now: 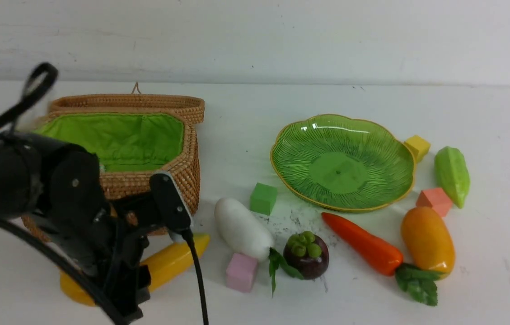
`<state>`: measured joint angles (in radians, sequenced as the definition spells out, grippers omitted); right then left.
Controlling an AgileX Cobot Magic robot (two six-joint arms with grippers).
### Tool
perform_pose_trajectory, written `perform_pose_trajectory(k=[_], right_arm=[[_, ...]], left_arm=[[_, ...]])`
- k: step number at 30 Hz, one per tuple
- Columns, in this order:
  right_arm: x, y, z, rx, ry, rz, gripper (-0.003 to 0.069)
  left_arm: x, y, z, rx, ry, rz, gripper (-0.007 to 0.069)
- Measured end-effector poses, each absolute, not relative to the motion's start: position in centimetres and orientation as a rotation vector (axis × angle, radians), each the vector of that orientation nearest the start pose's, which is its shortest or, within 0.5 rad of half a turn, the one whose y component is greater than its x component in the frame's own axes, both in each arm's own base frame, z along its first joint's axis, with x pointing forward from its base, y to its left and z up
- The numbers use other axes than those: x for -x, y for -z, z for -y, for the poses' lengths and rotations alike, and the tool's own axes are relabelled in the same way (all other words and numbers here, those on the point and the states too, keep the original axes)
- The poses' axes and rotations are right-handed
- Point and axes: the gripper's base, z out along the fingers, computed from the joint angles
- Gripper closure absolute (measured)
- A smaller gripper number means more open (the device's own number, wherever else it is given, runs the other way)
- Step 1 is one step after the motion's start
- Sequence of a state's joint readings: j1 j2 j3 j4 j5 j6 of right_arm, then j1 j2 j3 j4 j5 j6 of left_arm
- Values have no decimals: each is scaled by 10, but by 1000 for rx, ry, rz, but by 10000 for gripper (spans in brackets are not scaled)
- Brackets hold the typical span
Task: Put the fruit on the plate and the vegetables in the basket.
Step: Use the left arm to grab a banana and put it into the right plate
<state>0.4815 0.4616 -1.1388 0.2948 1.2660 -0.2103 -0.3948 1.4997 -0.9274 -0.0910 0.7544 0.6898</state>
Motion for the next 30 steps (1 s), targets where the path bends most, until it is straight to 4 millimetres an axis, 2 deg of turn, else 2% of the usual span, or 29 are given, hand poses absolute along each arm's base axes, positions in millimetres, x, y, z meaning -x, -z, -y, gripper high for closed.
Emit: perform_pose_trajectory(k=[2, 4, 5, 7, 9, 11, 12, 13, 14, 15, 17, 18, 19, 20, 21, 24, 30], right_arm=[[4, -433, -25, 766, -503, -1915, 478], [2, -434, -24, 743, -490, -1902, 478], [-2, -437, -22, 695, -464, -1873, 478], [-6, -441, -20, 642, -426, -1849, 478], [-12, -443, -17, 579, -380, -1837, 478], [-19, -445, -15, 510, -353, -1845, 478], [-23, -445, -14, 472, -346, -1859, 478], [-24, -445, -14, 460, -342, -1864, 478], [-25, -445, -14, 452, -340, -1868, 478], [-28, -445, -12, 428, -320, -1879, 478], [-31, -443, -9, 397, -265, -1906, 478], [-31, -442, -7, 381, -245, -1914, 478], [-32, -441, -2, 334, -204, -1931, 478], [-33, -441, 1, 298, -180, -1947, 478], [-33, -441, 1, 298, -180, -1947, 478], [-34, -439, 6, 219, -154, -1979, 478], [-32, -437, 5, 226, -169, -1998, 478]], left_arm=[[-244, -250, 116, -1281, 122, -2382, 321], [-239, -262, 123, -1237, 174, -2329, 321], [-237, -280, 140, -1208, 244, -2220, 321], [-239, -295, 161, -1185, 309, -2121, 321], [-248, -315, 188, -1162, 370, -2017, 321], [-266, -325, 219, -1156, 416, -1955, 321], [-284, -322, 238, -1160, 434, -1952, 321], [-293, -326, 247, -1157, 439, -1931, 321], [-299, -320, 251, -1161, 440, -1944, 321], [-325, -319, 272, -1141, 453, -1932, 321], [-357, -305, 292, -1124, 465, -1960, 321], [-365, -300, 297, -1122, 464, -1971, 321], [-382, -285, 308, -1136, 445, -2003, 321], [-394, -282, 315, -1138, 433, -2016, 321], [-394, -282, 315, -1138, 433, -2016, 321], [-421, -257, 332, -1154, 353, -2089, 321], [-442, -239, 343, -1032, 305, -2127, 321]])
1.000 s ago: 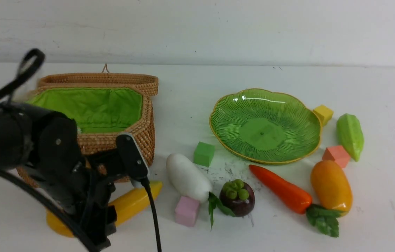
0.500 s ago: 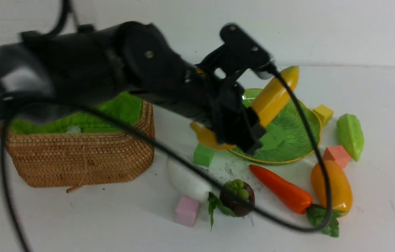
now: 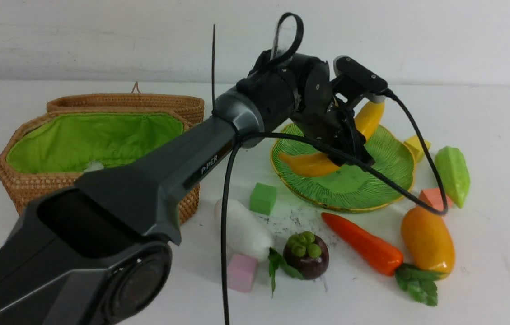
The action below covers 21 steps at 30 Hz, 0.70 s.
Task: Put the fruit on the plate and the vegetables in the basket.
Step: Use the left arm to grab a banana and put it into the right plate, then take a daikon with your left arm and place it on the basket on the left.
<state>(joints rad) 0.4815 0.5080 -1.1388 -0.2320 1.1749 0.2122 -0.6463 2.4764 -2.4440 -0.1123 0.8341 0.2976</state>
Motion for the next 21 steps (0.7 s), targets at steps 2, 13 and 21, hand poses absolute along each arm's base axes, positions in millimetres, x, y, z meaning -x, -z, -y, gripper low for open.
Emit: perform_pose_trajectory(k=[2, 13, 21], right_arm=[[-32, -437, 3, 241, -181, -2000, 478], [-27, -433, -6, 317, -291, -2042, 478], [-26, -432, -6, 360, -267, -2050, 477]], left_arm=[[-446, -232, 345, -1020, 294, -2120, 321], [-446, -226, 350, -945, 396, -2136, 7], [-404, -317, 325, -902, 467, -2270, 152]])
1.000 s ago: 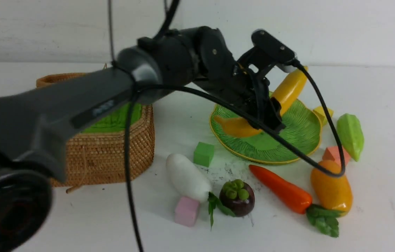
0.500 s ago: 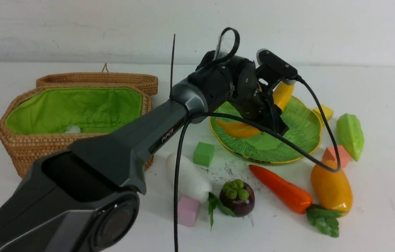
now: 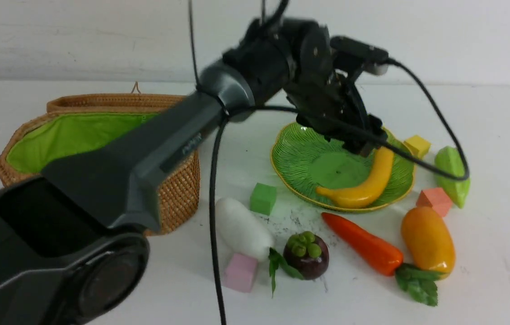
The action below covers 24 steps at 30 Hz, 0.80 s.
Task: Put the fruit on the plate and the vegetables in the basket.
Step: Take a daikon with your left arm and place it on the basket on the left.
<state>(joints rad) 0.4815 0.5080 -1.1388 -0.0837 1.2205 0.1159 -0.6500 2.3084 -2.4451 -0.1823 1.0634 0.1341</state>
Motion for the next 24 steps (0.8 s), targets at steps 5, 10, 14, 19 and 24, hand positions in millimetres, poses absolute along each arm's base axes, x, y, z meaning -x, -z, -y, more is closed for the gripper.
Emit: perform_pose_trajectory(k=[5, 10, 14, 19, 24], right_arm=[[-26, -432, -6, 370, -270, -2049, 470], [-26, -432, -6, 371, -271, -2049, 467], [-26, -432, -6, 372, -274, -2049, 466], [-26, -432, -7, 375, -273, -2049, 466], [-26, -432, -7, 376, -277, -2049, 466]], left_arm=[[-349, -409, 283, -832, 495, -2286, 568], [-298, -456, 242, -748, 512, -2277, 638], [-274, -441, 224, -663, 509, -2410, 638], [-252, -351, 228, -652, 406, -2735, 638], [-266, -292, 246, -599, 393, -2763, 559]])
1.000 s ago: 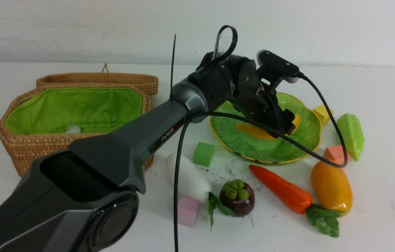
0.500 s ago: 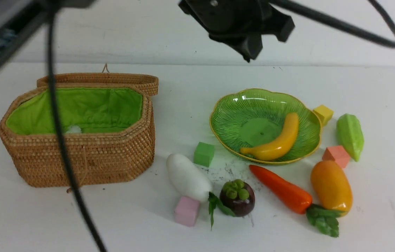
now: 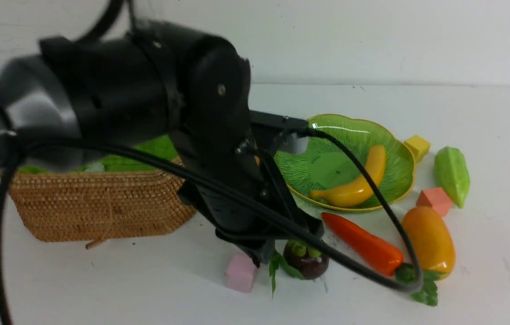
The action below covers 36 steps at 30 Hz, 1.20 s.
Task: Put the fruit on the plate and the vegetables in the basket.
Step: Take a daikon with your left arm and place it on the basket on the left.
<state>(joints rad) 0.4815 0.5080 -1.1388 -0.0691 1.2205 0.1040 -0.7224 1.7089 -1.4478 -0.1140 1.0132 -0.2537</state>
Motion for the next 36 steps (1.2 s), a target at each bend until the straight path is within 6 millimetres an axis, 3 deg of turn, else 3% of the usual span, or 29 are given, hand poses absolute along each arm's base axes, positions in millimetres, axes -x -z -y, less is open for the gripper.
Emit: perform_pose_trajectory(k=[8, 14, 27, 36], right_arm=[[-24, -430, -8, 421, -268, -2060, 459], [-24, -429, -8, 436, -262, -2069, 454], [-23, -429, -8, 441, -263, -2078, 445], [-23, -429, -8, 442, -262, -2078, 445]], left_arm=[[-320, -247, 257, -287, 292, -2736, 152], [-346, -218, 261, -147, 120, -2698, -3], [-364, -172, 269, -155, 42, -2673, 37], [-363, -168, 271, -131, 61, -2700, 88]])
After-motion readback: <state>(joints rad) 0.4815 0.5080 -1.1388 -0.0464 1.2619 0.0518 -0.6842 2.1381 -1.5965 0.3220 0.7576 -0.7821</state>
